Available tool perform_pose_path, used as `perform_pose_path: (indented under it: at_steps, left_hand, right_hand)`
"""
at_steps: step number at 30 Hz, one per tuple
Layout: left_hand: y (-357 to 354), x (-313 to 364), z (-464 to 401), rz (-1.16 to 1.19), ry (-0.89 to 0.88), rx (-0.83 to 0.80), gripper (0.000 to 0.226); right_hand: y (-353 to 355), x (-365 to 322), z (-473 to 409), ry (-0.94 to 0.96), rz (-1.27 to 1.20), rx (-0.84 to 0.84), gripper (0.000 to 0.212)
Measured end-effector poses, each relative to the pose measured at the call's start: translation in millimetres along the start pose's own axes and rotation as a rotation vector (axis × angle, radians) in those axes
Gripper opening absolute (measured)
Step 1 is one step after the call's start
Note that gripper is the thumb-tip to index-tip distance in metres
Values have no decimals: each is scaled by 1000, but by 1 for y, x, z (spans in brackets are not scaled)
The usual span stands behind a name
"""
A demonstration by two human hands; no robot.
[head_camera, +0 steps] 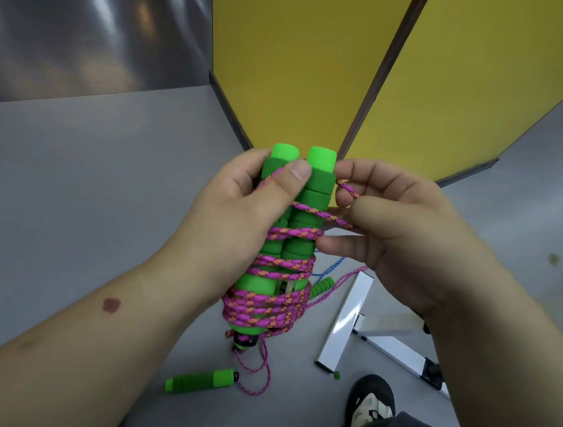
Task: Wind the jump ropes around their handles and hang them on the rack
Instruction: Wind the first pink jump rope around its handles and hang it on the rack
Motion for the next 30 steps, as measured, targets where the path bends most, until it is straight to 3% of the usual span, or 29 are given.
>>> perform_pose_path:
  at_steps: [4, 12, 17, 21, 22, 24, 25, 28, 30]
  left_hand:
    - [-4, -14, -2, -7, 157, -122, 44]
    - [-3, -15, -4, -71, 104, -160, 33]
    - [0, -13, -1, -118, 66, -167, 39]
    - [-3, -3, -2, -26, 210, -115, 81]
    - [-3, 4, 3, -21, 196, -161, 79]
    - [-1, 5, 9, -47, 123, -264, 29]
    - [-2, 0, 4, -103, 127, -285, 16]
    - [-5, -15, -14, -115, 252, -241, 62]
    - [0, -19, -8, -85, 210, -316, 64]
  right_hand:
    - [-1, 1, -2, 24, -26, 40, 40]
    - [-3, 5, -1, -22, -56, -2, 55]
    - [-3, 6, -1, -33, -67, -41, 62]
    - [-1, 4, 0, -65, -109, -40, 62]
    - [-2, 4, -1, -71, -119, -35, 62]
    - [-2, 5, -2, -77, -140, -12, 63]
    - [-2, 6, -3, -76, -152, 7, 63]
    - [0, 4, -4, -44, -173, 57, 62]
    - [0, 0, -4, -15, -176, 60, 61]
Point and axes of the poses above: each hand's wrist, its own z-axis away from the middle knuckle, its own y-axis out of the back of the hand, x = y × z, the point moved 4 cm from there along -z, towards the middle knuckle, and after that the axes turned 15 degrees about x, right-handed, at the moved point
